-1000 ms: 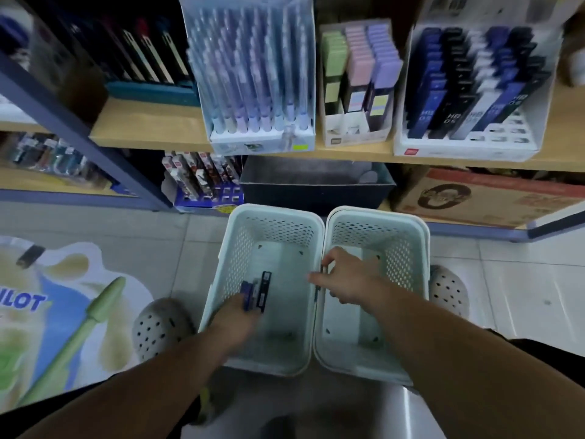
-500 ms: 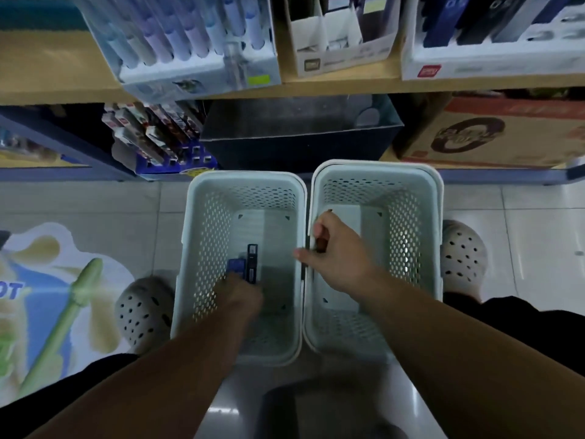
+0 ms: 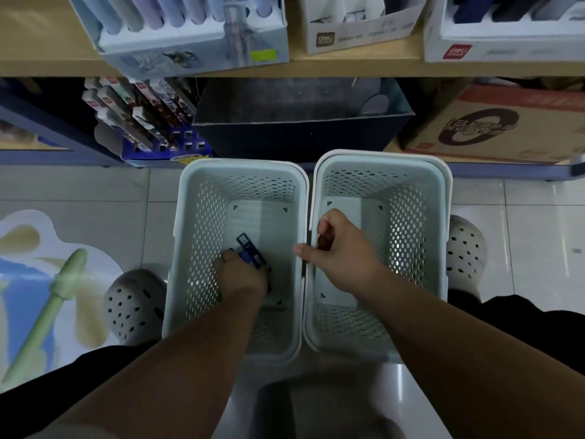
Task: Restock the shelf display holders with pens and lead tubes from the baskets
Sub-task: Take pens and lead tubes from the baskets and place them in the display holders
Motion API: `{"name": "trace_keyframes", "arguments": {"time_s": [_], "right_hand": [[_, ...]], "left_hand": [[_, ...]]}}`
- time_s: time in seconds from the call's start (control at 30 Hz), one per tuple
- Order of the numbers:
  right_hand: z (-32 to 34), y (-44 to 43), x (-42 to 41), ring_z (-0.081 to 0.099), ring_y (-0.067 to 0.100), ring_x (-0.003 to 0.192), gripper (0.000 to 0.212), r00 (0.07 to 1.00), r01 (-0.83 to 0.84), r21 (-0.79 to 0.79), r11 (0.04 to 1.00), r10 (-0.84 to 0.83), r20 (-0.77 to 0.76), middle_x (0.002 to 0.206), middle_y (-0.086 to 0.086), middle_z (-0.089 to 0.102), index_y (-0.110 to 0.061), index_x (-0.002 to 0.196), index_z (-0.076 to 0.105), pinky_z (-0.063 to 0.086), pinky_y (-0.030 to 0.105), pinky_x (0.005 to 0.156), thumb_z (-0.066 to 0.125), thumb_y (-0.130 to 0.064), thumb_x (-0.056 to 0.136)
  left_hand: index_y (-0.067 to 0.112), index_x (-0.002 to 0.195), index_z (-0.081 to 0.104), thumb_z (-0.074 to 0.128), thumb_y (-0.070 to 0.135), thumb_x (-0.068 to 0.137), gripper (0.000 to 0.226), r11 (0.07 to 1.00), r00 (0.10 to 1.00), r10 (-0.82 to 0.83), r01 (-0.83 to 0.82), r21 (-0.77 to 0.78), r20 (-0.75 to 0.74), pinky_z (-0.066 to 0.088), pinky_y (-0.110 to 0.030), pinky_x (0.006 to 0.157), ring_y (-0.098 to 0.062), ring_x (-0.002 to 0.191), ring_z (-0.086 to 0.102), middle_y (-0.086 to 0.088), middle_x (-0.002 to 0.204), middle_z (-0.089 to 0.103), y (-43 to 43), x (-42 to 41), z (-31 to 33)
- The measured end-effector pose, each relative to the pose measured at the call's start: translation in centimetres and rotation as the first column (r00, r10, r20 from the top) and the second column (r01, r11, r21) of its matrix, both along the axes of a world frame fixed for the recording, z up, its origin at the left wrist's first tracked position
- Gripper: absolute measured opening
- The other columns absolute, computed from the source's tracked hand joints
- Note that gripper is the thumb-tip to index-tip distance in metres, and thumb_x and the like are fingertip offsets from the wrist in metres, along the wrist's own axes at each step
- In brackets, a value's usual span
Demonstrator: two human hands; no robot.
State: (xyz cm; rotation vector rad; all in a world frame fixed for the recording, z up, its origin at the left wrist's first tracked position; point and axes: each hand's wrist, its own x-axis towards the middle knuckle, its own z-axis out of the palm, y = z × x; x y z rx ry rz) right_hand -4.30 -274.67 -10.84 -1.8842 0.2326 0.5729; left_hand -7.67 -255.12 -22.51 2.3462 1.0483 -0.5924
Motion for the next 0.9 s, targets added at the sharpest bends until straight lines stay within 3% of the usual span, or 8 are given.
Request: {"name": "trace_keyframes", "arguments": {"time_s": [0.07, 0.13, 0.2, 0.37, 0.57, 0.67, 0.9], "right_hand": [[0.0, -0.1, 0.0, 0.041, -0.001, 0.05, 0.042, 1.0, 0.004, -0.023, 1.0, -0.004, -0.015, 0.068, -0.008, 0.045, -0.027, 0.084, 0.043, 0.039, 0.023, 0.054, 0.083, -0.037, 0.081], [0.0, -0.1, 0.0, 0.042, -0.001, 0.051, 0.042, 1.0, -0.003, -0.048, 0.999, 0.003, -0.001, 0.068, -0.008, 0.046, -0.027, 0.083, 0.042, 0.039, 0.019, 0.053, 0.083, -0.038, 0.081], [0.1, -0.1, 0.0, 0.043, -0.002, 0.052, 0.042, 1.0, -0.01, -0.059, 0.998, 0.01, 0.007, 0.069, -0.007, 0.046, -0.026, 0.084, 0.042, 0.038, 0.015, 0.049, 0.082, -0.037, 0.081], [0.1, -0.1, 0.1, 0.042, -0.001, 0.051, 0.042, 1.0, -0.013, -0.049, 0.999, 0.013, -0.011, 0.069, -0.005, 0.046, -0.024, 0.085, 0.043, 0.04, 0.014, 0.048, 0.082, -0.037, 0.082], [0.2, -0.1, 0.1, 0.041, 0.0, 0.05, 0.042, 1.0, -0.019, -0.068, 0.997, 0.018, -0.02, 0.067, -0.006, 0.045, -0.026, 0.084, 0.042, 0.04, 0.019, 0.051, 0.082, -0.039, 0.081], [0.3, 0.0, 0.2, 0.042, 0.001, 0.051, 0.042, 1.0, -0.019, -0.077, 0.997, 0.017, -0.022, 0.067, -0.006, 0.046, -0.027, 0.084, 0.042, 0.04, 0.022, 0.053, 0.082, -0.039, 0.081], [0.3, -0.1, 0.0, 0.041, 0.001, 0.051, 0.042, 1.0, -0.011, -0.065, 0.998, 0.01, -0.014, 0.067, -0.005, 0.045, -0.026, 0.084, 0.043, 0.039, 0.015, 0.048, 0.083, -0.038, 0.08]], "left_hand": [[0.008, 0.134, 0.049, 0.089, 0.023, 0.071, 0.077, 1.0, 0.999, 0.002, -0.001, -0.028, 0.053, 0.051, -0.036, 0.096, -0.032, 0.114, 0.055, -0.017, 0.134, 0.05, 0.0, -0.2, -0.2], [0.011, 0.136, 0.047, 0.092, 0.019, 0.067, 0.082, 0.999, 0.993, 0.006, 0.0, -0.05, 0.119, 0.045, -0.028, 0.093, -0.032, 0.114, 0.055, -0.017, 0.136, 0.049, 0.2, -0.2, -0.3], [0.011, 0.139, 0.044, 0.094, 0.021, 0.064, 0.091, 0.998, 0.991, -0.015, 0.023, -0.058, 0.134, 0.045, -0.029, 0.09, -0.031, 0.116, 0.056, -0.017, 0.133, 0.054, 0.6, 0.1, -0.2], [0.007, 0.139, 0.048, 0.097, 0.032, 0.061, 0.095, 0.991, 0.998, -0.005, 0.015, -0.132, 0.069, 0.052, -0.029, 0.086, -0.028, 0.108, 0.063, -0.015, 0.126, 0.063, 1.5, 1.2, -0.1], [0.014, 0.104, 0.06, 0.096, 0.042, 0.059, 0.064, 0.994, 0.998, -0.062, 0.062, -0.093, 0.006, 0.053, -0.028, 0.068, -0.019, 0.078, 0.058, -0.01, 0.106, 0.069, 0.4, 2.4, -0.1], [0.014, 0.11, 0.061, 0.096, 0.044, 0.057, 0.07, 0.993, 0.998, -0.064, 0.061, -0.103, -0.023, 0.049, -0.026, 0.066, -0.017, 0.078, 0.054, -0.009, 0.109, 0.069, 0.3, 2.7, -0.2], [0.012, 0.118, 0.06, 0.096, 0.042, 0.058, 0.075, 0.986, 0.996, -0.066, 0.056, -0.159, -0.058, 0.048, -0.024, 0.062, -0.016, 0.083, 0.057, -0.008, 0.114, 0.067, 0.4, 3.1, -0.4]]}}
